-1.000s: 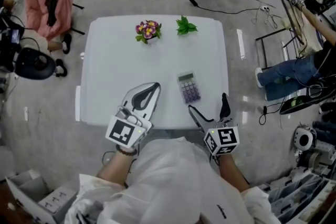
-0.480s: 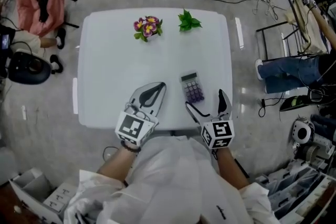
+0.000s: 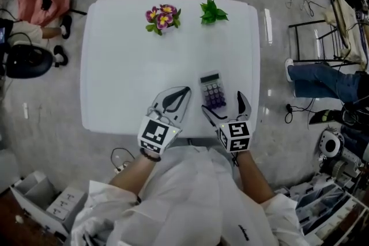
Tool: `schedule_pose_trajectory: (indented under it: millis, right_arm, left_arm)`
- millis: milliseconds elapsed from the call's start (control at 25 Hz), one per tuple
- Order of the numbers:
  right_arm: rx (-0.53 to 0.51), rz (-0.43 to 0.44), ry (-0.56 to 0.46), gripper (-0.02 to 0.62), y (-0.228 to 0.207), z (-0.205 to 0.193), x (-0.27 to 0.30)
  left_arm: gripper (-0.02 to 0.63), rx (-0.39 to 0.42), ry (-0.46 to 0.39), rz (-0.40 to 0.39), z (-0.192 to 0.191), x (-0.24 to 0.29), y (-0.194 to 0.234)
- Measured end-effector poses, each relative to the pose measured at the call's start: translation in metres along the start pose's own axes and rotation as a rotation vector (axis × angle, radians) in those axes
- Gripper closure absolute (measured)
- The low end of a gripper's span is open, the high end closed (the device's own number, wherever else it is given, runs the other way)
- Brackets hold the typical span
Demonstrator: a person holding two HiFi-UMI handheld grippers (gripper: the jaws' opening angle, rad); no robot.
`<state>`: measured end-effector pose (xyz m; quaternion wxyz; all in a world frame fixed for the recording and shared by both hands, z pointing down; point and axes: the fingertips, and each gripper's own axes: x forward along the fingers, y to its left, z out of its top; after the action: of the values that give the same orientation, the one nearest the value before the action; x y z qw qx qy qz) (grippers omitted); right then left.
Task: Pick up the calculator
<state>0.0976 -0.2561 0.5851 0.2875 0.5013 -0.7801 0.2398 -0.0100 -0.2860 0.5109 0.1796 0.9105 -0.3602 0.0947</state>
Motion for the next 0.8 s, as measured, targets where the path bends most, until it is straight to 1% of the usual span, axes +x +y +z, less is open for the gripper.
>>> schedule_pose_trajectory:
  millis: [120, 280, 480, 800]
  right_arm:
    - [-0.004, 0.012, 0.030, 0.017, -0.003, -0.007, 0.013]
    - [0.009, 0.038, 0.078, 0.017, -0.004, -0.021, 0.030]
    - [0.014, 0.044, 0.122, 0.017, -0.007, -0.034, 0.045]
    - [-0.011, 0.052, 0.201, 0.017, -0.008, -0.047, 0.064]
  left_arm:
    - [0.589, -0.013, 0.027, 0.001, -0.014, 0.010, -0.003]
    - [0.589, -0.032, 0.041, 0.008, -0.026, 0.020, -0.003]
    - [0.589, -0.046, 0.047, 0.017, -0.032, 0.027, -0.001]
    - [0.590, -0.088, 0.049, 0.033, -0.042, 0.027, 0.003]
